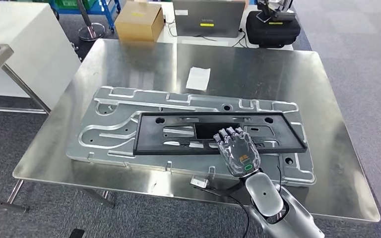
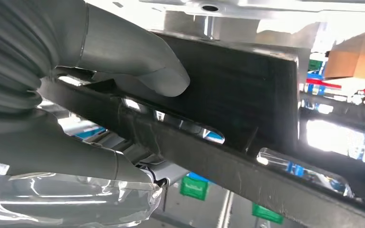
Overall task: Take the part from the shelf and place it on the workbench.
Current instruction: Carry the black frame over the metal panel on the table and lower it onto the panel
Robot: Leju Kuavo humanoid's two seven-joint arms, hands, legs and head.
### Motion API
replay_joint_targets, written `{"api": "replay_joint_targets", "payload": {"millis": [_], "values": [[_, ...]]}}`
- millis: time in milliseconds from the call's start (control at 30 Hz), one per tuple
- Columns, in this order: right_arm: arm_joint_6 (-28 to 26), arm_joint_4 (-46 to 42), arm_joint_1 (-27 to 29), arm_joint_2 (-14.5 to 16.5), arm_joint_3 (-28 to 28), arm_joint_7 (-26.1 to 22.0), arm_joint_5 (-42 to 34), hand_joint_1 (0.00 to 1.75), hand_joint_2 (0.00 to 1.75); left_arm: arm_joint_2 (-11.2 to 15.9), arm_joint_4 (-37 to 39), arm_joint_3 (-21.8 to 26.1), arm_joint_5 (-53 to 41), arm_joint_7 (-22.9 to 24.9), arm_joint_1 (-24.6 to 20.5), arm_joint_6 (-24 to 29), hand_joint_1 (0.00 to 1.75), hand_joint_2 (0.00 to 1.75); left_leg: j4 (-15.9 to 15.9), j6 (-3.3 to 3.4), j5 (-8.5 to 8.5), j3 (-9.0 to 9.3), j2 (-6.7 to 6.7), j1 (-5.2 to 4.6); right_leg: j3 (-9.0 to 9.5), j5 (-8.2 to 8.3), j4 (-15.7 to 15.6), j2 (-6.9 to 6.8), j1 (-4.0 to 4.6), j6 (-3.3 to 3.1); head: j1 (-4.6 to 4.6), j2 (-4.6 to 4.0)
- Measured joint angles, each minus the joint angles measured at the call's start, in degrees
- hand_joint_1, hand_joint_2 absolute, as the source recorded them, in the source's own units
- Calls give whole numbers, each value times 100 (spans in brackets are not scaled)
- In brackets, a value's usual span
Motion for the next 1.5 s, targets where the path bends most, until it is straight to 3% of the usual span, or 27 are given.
{"api": "replay_joint_targets", "payload": {"millis": [67,100,133,200,267,300,433,500,567,600,633,667,733,767,833,900,967,1067,1100,1133,1167,1233,1300,1433,1500], "values": [[-19,63,91,81,-177,-112,0,175,175,10,0,0,2,0,9,1,0,0,725,-44,-305,-357,2,12,30,-31,3,-5,7,-28,-14,0],[-26,99,147,113,-250,-152,0,175,175,12,0,0,2,0,18,1,0,0,948,-64,-347,-481,3,17,44,-50,10,-6,9,-30,-14,0],[-33,136,204,141,-318,-189,0,175,175,14,0,0,2,0,28,1,0,0,977,-79,-283,-516,4,24,60,-72,21,-6,9,-25,-14,0],[-52,201,296,202,-440,-239,0,175,175,22,0,0,3,-1,37,1,0,0,407,-92,108,-275,6,48,99,-134,67,2,2,4,-14,-1],[-81,248,329,248,-533,-261,0,175,175,30,0,0,4,-2,30,0,0,0,-235,-67,356,27,1,48,103,-200,136,16,14,56,-20,-1],[-93,264,336,264,-571,-270,0,175,175,32,0,0,4,-3,29,-1,0,0,-380,-42,375,92,-2,41,93,-219,163,21,22,81,-18,-1],[-107,345,402,319,-782,-368,-1,175,175,30,0,0,4,-3,40,-10,0,0,-449,109,355,129,-6,34,71,-294,228,21,20,173,-5,1],[-110,400,421,346,-931,-427,-4,175,175,31,0,0,4,-4,32,-13,0,0,-482,178,362,154,-3,52,-117,-539,638,17,2,229,20,0],[-114,466,443,369,-1049,-469,-10,175,175,33,0,0,4,-3,29,-13,0,0,-484,209,353,155,1,47,-510,-858,1392,15,-10,264,36,0],[-114,505,465,382,-1093,-488,-12,175,175,33,0,0,4,-1,30,-13,0,0,-484,215,349,157,0,45,-674,-921,1673,15,-13,272,36,1],[-114,544,486,392,-1128,-512,-15,131,131,33,0,0,4,2,31,-13,0,44,-483,217,344,161,-3,44,-754,-878,1773,14,-15,271,37,1],[-113,582,502,404,-1163,-540,-19,87,87,33,0,0,4,6,31,-17,0,87,-483,215,339,170,-8,43,-719,-724,1639,14,-14,259,37,1],[-115,644,504,436,-1234,-600,-27,0,0,32,0,0,4,12,31,-26,0,175,-483,196,324,194,-17,41,-399,-287,899,14,-4,200,39,1],[-116,669,491,461,-1263,-625,-30,0,0,32,0,0,3,18,29,-29,0,175,-477,177,313,199,-17,29,-233,-150,532,12,13,169,37,1],[-120,704,473,519,-1298,-659,-32,0,0,34,0,-4,-3,36,26,-29,0,87,-476,127,300,197,-11,15,-85,-88,199,16,45,131,31,1],[-120,733,471,562,-1322,-685,-33,0,0,40,0,-9,8,51,25,-35,0,0,-493,62,295,206,-7,8,-64,-98,157,23,47,102,28,0],[-119,748,466,598,-1355,-698,-33,0,0,50,1,-11,52,48,24,-56,0,0,-360,6,183,179,-2,10,-11,-77,91,15,16,51,19,-1],[-116,771,464,650,-1378,-706,-33,0,0,71,2,-11,98,43,27,-75,0,0,599,-44,-312,-238,5,19,40,-73,53,-2,1,-9,-26,0],[-116,785,473,656,-1378,-711,-33,0,0,75,2,-11,102,44,34,-78,0,0,926,-58,-422,-400,5,20,42,-78,58,-3,5,-15,-30,-1],[-115,800,482,659,-1379,-716,-33,0,0,76,2,-11,103,44,41,-82,0,0,1084,-66,-429,-486,5,20,44,-84,63,-3,9,-17,-30,0],[-115,814,488,663,-1380,-721,-33,0,0,76,2,-11,102,45,47,-86,0,0,1013,-69,-321,-463,6,20,50,-91,72,-1,11,-15,-31,0],[-116,829,493,677,-1382,-725,-39,0,0,81,2,-11,102,46,47,-91,0,0,320,-55,73,-144,8,22,69,-122,103,5,10,8,-32,1],[-117,834,490,690,-1392,-728,-57,0,0,93,2,-11,104,48,36,-91,0,0,-311,-11,284,161,5,7,63,-159,156,13,32,57,-34,1],[46,915,436,767,-1427,-728,-42,0,0,-53,-104,-13,464,-269,-33,-451,0,0,-477,129,322,213,-3,-4,29,-176,185,20,37,167,-35,1],[162,1005,368,829,-1449,-719,-12,0,0,-210,-247,-15,742,-540,-156,-712,0,0,-514,209,360,210,-6,13,-93,-363,462,17,19,229,-11,0]]}}
